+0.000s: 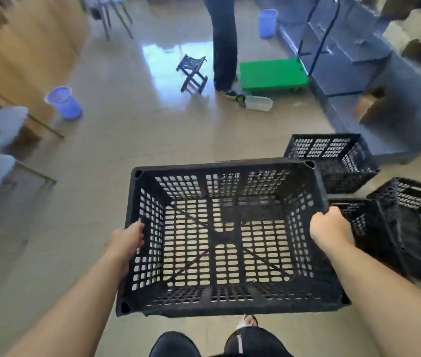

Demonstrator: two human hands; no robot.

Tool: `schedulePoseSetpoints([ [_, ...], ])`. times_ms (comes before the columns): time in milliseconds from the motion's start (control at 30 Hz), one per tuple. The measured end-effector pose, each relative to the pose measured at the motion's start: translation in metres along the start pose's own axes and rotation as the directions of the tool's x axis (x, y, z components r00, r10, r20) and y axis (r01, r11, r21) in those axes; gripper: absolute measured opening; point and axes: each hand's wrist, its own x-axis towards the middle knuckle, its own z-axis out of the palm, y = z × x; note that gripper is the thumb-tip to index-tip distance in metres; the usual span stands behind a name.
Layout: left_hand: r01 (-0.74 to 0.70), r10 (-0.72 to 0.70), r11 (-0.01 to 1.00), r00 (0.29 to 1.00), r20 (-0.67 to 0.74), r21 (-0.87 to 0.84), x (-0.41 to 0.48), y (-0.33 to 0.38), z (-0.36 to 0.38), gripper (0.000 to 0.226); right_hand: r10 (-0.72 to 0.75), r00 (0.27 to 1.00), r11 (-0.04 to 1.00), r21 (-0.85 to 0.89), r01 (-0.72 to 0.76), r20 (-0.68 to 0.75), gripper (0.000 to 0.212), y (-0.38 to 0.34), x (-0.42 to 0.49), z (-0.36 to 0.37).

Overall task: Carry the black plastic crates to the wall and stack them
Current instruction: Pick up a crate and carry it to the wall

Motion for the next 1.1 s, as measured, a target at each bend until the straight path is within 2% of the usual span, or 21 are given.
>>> schedulePoseSetpoints([
  [167,0.089,-0.11,0.985,0.984,-0.141,-0.148,0.018,-0.07,-0.11,0.025,-0.229,0.97,0.969,-0.074,0.235,0.082,0.04,-0.069,-0.073,0.059],
  [333,0.168,-0.233,0.946,0.947,-0.221,-0.278,0.022,-0.145,-0.215,0.027,-0.422,0.892,0.886,-0.132,0.444,0.163,0.04,-0.127,-0.166,0.118],
  [567,0.184,-0.33,0.899,0.881,-0.339,-0.397,0.01,-0.232,-0.346,0.028,-0.569,0.776,0.764,-0.174,0.622,0.274,0.034,-0.189,-0.288,0.205],
  [800,0.203,-0.47,0.826,0.763,-0.444,-0.526,-0.011,-0.308,-0.437,0.032,-0.694,0.622,0.619,-0.139,0.773,0.363,0.032,-0.249,-0.396,0.289],
  [1100,0.18,-0.646,0.685,0.597,-0.476,-0.705,-0.023,-0.36,-0.51,0.029,-0.764,0.342,0.342,-0.106,0.934,0.547,0.029,-0.341,-0.514,0.395],
])
